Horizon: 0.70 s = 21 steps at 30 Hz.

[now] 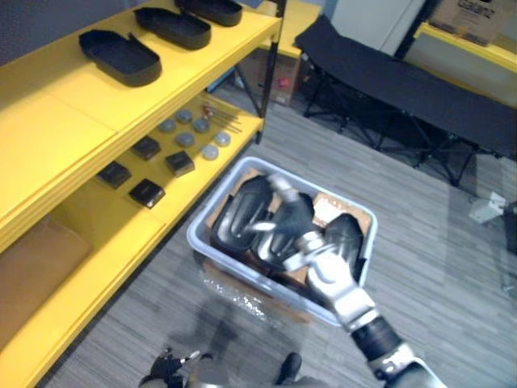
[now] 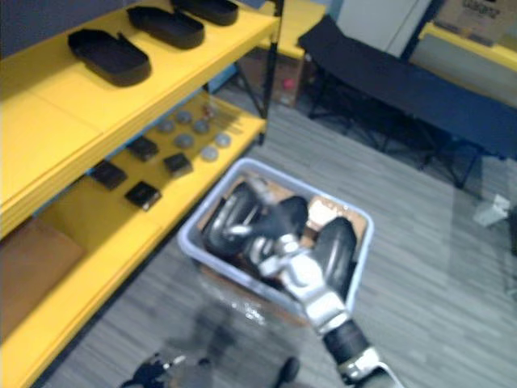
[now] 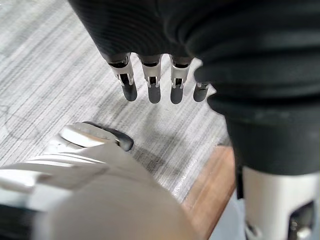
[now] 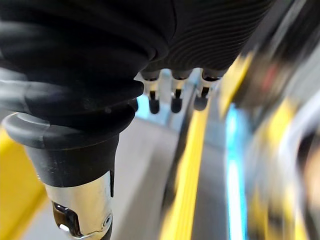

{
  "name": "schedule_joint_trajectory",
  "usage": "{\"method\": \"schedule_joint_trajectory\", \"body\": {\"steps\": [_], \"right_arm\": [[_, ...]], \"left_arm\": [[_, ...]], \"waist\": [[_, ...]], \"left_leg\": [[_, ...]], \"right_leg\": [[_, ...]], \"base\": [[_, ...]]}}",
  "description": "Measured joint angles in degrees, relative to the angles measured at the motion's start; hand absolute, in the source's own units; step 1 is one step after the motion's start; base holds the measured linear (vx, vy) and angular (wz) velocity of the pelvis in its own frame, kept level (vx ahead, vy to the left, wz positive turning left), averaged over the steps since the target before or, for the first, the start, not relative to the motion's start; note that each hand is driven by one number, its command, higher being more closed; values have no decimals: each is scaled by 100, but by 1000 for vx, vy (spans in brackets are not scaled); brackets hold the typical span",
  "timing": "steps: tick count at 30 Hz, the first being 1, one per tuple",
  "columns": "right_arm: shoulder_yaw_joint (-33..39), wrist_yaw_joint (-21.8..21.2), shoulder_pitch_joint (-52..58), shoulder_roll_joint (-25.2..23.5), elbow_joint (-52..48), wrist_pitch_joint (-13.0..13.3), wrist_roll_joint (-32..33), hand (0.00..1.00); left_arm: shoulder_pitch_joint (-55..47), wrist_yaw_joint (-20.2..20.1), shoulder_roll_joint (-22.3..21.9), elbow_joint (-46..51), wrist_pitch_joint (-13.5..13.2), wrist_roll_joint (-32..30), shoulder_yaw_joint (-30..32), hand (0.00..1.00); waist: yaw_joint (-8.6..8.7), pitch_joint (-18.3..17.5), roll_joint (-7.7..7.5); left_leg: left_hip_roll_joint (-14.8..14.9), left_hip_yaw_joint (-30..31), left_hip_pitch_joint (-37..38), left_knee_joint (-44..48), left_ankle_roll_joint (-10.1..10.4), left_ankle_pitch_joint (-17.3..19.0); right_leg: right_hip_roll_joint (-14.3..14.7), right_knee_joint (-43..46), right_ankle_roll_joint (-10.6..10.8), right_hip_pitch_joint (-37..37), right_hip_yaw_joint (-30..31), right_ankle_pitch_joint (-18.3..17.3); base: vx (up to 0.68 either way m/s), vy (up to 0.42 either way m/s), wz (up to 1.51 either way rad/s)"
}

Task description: Walk over and take plastic housings, then place them on the shelf

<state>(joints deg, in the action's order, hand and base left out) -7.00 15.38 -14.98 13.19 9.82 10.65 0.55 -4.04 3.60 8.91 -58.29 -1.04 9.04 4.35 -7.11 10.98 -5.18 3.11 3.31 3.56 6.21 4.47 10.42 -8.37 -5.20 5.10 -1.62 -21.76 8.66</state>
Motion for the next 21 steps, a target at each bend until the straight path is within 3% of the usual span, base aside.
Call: {"method": "schedule_joint_trajectory", "body": {"steps": [5,8,13,21], "right_arm": [[1592,732,510,149,1233,-11,613,0],[2066,720,639,317,1892,69,742,0],[2186,457,689,489,2431,47,861,0],[2618,462,598,527,3524,-258,813,0]], "left_arm": [[-60,23,-101,87,-2,13,-2,0],[-87,5,-121,84,16,-15,-5,0],[-262,-5,-79,83,29,-60,0,0],[-910,-220,-144,77,98,-108,184,0]], "waist": [[164,-253,226],[358,-290,283],[370,-355,302],[285,-424,391]], "left_leg": [[101,-247,145,-95,15,14],[151,-308,146,-123,21,15],[224,-397,143,-183,33,13],[146,-242,104,-220,28,9]], "right_leg": [[43,-1,0,7,173,6],[75,-1,-2,48,199,5],[147,-1,-21,142,272,-6],[63,1,-17,143,78,-3]], "base": [[-32,-13,-23],[-17,-30,-14],[24,-22,-10],[45,17,10]]}}
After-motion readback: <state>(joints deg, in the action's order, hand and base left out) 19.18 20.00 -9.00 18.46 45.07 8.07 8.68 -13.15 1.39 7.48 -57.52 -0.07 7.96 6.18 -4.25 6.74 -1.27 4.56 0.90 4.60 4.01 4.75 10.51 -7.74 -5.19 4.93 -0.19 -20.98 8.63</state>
